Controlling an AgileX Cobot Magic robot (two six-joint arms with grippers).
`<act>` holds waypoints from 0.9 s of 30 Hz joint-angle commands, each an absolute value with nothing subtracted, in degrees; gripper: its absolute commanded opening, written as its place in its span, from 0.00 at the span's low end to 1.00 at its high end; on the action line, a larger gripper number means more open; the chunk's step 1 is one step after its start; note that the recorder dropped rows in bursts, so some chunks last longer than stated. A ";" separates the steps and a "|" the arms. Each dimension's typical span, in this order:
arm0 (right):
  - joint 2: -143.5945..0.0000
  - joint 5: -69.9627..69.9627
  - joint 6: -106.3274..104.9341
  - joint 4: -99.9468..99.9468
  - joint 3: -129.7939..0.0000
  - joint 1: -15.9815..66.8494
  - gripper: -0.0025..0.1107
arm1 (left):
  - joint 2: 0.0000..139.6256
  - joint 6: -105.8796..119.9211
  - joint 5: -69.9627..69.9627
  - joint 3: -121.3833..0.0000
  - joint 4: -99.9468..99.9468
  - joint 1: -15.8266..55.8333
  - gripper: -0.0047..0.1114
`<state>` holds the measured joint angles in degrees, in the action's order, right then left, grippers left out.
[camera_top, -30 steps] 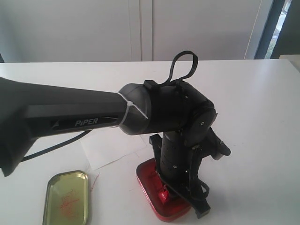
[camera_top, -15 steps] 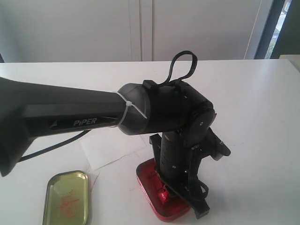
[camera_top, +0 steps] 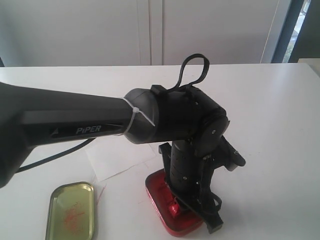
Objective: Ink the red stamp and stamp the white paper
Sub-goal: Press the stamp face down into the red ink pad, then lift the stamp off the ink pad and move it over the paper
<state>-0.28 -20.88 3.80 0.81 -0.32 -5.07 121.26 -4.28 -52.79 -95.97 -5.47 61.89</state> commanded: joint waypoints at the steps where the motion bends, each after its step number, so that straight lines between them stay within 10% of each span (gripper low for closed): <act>1: 0.00 -20.06 3.74 0.36 0.00 -5.03 0.02 | 119.42 -4.25 -53.76 -95.41 -5.19 61.91 0.04; 27: 0.00 -20.06 3.74 0.36 0.00 -5.03 0.02 | 116.95 -4.11 -58.52 -100.77 -7.71 61.91 0.04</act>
